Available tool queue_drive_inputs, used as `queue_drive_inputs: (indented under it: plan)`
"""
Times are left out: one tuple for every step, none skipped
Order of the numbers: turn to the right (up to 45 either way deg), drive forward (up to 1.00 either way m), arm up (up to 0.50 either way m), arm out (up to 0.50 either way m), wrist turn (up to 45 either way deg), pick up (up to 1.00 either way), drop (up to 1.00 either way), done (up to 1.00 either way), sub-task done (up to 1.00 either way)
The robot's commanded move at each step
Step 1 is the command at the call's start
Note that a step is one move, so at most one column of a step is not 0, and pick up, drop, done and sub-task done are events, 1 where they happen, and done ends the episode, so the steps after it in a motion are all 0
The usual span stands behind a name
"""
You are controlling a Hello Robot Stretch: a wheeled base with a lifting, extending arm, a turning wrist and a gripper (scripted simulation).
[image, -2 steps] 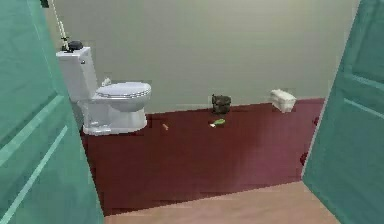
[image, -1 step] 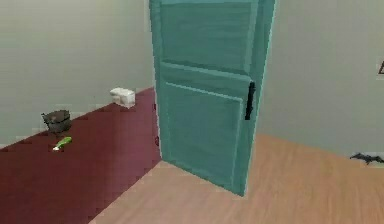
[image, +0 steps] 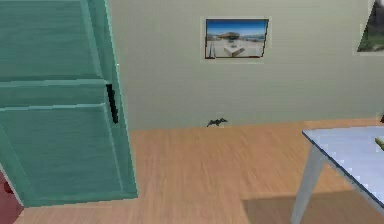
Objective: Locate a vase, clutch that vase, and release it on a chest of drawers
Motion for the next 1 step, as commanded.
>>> queue_drive_inputs:
  plan:
    - [0.0, 0.7, 0.0, 0.0, 0.0, 0.0, 0.0, 0.0, 0.0]
